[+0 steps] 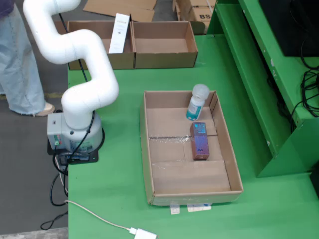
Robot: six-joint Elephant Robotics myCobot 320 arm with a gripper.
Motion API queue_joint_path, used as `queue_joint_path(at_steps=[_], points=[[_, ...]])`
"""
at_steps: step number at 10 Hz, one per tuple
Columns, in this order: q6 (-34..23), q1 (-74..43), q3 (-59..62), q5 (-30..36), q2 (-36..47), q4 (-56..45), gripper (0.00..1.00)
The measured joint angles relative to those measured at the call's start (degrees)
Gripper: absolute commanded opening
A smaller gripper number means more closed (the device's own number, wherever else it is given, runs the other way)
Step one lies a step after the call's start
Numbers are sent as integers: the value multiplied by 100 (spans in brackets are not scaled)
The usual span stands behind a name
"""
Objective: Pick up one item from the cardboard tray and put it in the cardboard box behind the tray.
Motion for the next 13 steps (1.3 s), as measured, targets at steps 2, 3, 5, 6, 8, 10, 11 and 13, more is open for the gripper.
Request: queue_joint_path(at_steps=[2, 3, 5, 6, 8, 10, 11, 13], points=[[545, 105, -282, 193, 509, -554, 0], [870, 149, -352, 202, 870, -862, 0], [1152, 211, -1002, 202, 1476, -1493, 0], [1152, 211, -1310, 211, 1819, -1810, 0], [1090, 185, -1345, 255, 2056, -2522, 0], [800, 26, -809, 325, 1520, -3067, 0], [624, -141, -554, 334, 1283, -3313, 0], [422, -255, -35, 334, 1054, -3858, 0]])
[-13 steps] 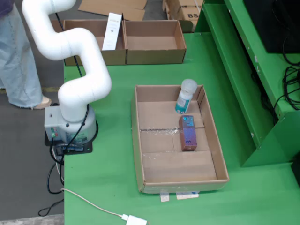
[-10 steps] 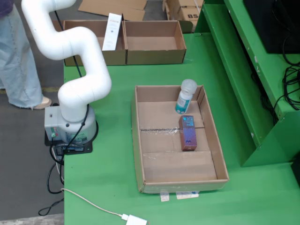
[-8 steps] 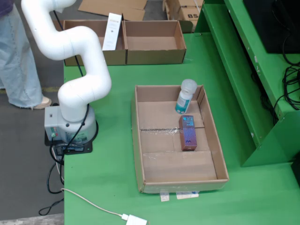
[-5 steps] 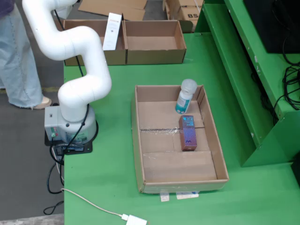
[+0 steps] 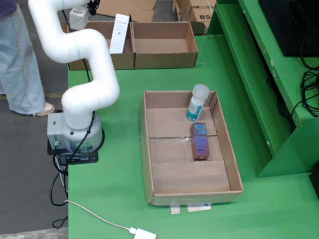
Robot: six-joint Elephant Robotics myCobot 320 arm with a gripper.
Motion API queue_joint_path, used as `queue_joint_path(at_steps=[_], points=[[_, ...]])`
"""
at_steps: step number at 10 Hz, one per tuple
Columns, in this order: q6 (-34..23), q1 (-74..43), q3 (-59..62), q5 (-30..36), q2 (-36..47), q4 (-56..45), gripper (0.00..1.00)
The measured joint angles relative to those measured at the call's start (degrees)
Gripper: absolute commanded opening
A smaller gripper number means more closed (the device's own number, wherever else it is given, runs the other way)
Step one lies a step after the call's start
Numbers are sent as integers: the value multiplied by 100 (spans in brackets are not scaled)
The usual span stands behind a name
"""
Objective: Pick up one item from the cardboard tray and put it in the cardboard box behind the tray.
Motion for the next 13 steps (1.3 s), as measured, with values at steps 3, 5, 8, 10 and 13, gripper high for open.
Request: queue_joint_path(at_steps=[3, 5, 8, 10, 13], points=[[-35, -44, 61, -9, -35, -756, 0], [-35, -44, 61, -9, -35, -843, 0], [-35, -44, 61, -9, -35, -843, 0], [-35, -44, 61, -9, -35, -843, 0], [-35, -44, 61, -9, -35, -843, 0]])
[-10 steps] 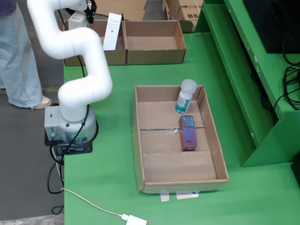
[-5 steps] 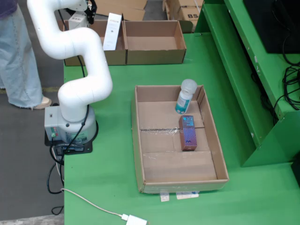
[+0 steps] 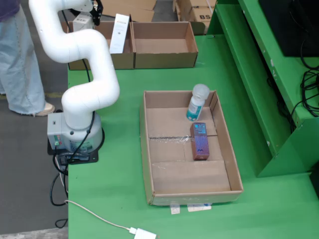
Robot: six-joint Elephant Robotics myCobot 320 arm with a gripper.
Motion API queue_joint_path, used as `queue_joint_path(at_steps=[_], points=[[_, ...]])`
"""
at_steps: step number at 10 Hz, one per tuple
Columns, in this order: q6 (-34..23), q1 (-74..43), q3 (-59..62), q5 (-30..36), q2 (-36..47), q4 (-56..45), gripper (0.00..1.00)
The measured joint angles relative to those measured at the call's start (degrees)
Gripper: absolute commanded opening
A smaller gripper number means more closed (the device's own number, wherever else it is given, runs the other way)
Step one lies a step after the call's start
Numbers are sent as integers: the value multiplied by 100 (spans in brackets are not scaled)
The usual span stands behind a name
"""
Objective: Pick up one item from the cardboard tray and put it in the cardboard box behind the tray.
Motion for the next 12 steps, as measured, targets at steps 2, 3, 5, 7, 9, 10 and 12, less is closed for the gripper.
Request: queue_joint_path(at_steps=[2, 3, 5, 7, 9, 10, 12], points=[[0, 0, 0, 0, 0, 0, 0], [0, 0, 0, 0, 0, 0, 0], [0, 0, 0, 0, 0, 0, 0], [0, 0, 0, 0, 0, 0, 0], [0, 0, 0, 0, 0, 0, 0], [0, 0, 0, 9, 0, -27, 0], [0, -26, 0, 70, 0, -150, 0]])
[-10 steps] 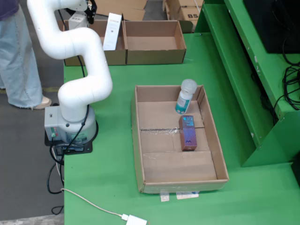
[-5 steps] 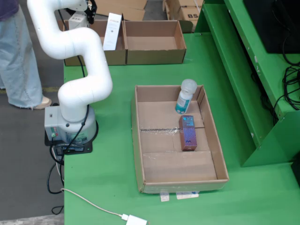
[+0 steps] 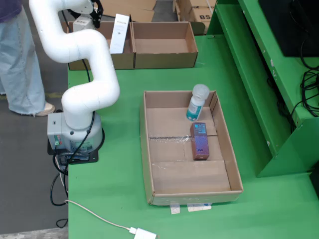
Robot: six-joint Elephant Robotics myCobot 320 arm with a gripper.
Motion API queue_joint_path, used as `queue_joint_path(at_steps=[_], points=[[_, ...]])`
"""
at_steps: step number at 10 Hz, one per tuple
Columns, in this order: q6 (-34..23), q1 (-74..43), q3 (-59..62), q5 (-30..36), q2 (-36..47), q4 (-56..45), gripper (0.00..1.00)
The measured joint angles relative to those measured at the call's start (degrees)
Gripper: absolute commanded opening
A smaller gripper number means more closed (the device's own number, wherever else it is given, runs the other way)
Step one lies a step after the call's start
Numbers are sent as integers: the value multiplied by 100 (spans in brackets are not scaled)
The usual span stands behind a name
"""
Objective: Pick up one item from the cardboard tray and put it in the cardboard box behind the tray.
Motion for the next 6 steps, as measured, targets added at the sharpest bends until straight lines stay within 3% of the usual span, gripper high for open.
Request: queue_joint_path(at_steps=[4, 6], points=[[-26, -220, -545, 238, -35, -35, 0], [-184, -325, -1011, 317, 325, 492, 0]])
